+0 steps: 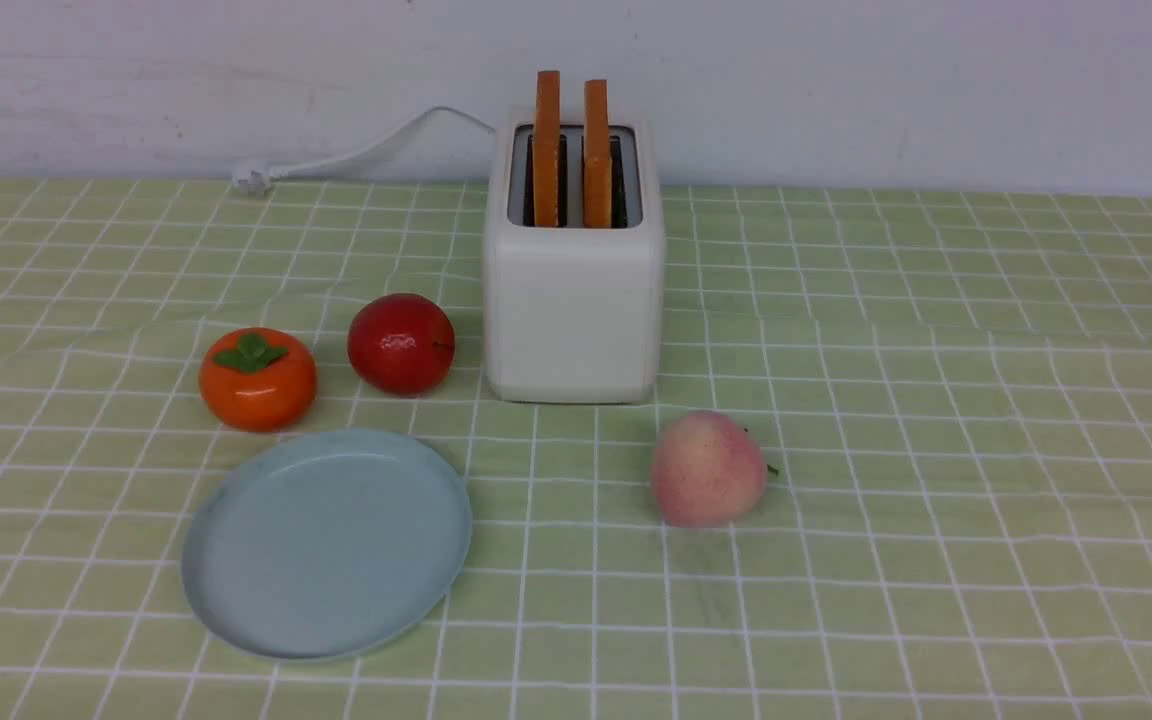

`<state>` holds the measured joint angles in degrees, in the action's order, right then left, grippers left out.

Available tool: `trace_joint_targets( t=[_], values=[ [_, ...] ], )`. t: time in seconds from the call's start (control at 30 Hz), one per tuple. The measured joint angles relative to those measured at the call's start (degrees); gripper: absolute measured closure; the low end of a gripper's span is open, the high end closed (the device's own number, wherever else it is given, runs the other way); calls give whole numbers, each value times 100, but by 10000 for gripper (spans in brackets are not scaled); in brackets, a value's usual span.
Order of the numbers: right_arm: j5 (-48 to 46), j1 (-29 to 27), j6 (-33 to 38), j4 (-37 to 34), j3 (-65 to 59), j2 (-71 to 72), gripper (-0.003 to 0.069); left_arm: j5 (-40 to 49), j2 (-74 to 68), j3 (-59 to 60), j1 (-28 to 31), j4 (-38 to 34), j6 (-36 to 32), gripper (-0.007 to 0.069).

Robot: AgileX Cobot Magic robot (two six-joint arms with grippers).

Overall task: Take toasted bread from bread machine on green coffee tablecloth place on plate.
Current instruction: 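Reach for a toast slice standing in the toaster with the left gripper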

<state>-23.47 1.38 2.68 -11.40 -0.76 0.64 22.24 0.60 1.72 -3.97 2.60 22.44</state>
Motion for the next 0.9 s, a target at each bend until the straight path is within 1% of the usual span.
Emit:
trace_joint_targets(
  t=[0.47, 0.7, 0.8, 0.9],
  values=[
    [0, 0, 0, 0, 0, 0, 418, 0, 0, 0, 0, 0, -7, 620],
    [0, 0, 0, 0, 0, 0, 418, -171, 0, 0, 0, 159, -25, 617],
    [0, 0, 0, 0, 0, 0, 418, -403, 0, 0, 0, 143, -8, 613],
    [0, 0, 0, 0, 0, 0, 418, -777, 0, 0, 0, -148, 169, 610]
  ],
)
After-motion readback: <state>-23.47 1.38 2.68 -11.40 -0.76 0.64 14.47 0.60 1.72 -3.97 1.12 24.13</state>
